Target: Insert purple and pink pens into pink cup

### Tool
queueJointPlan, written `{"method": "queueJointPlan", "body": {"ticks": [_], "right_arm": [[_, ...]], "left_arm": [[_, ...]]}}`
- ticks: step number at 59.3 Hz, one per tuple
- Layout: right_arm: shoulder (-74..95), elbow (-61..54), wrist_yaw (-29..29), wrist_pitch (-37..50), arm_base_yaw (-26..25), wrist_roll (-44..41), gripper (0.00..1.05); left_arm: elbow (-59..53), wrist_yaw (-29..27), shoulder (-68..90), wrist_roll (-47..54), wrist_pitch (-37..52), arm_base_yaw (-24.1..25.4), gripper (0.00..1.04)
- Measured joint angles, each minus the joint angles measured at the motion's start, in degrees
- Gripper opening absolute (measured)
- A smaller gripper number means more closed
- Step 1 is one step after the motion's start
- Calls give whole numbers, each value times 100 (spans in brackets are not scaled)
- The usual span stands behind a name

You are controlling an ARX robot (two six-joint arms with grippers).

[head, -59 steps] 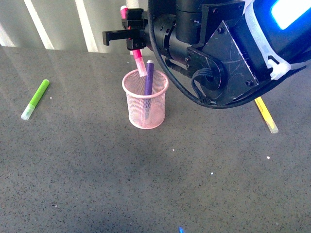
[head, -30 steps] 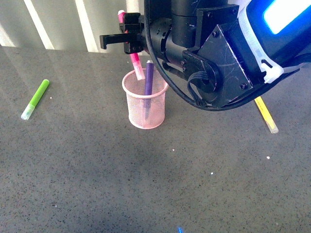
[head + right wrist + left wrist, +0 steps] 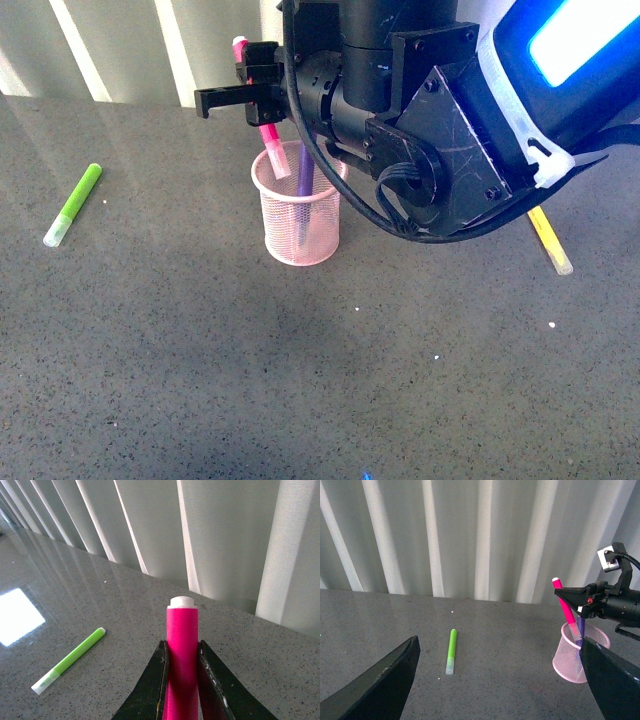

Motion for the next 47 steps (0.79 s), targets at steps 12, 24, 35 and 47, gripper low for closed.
{"method": "queueJointPlan", "body": {"ticks": [12,24,35,47], "right_arm": [[0,-79,142,-72,0,-107,16],[-2,-173,354,-79,0,-129,55],[-190,-378,514,-94,-7,-85,87],[-1141,-704,1456,-798,-131,-109,97]], "left_arm": [[0,2,0,0,0,0,98],[0,2,0,0,0,0,98],[0,2,0,0,0,0,98],[0,2,0,0,0,0,98]]}}
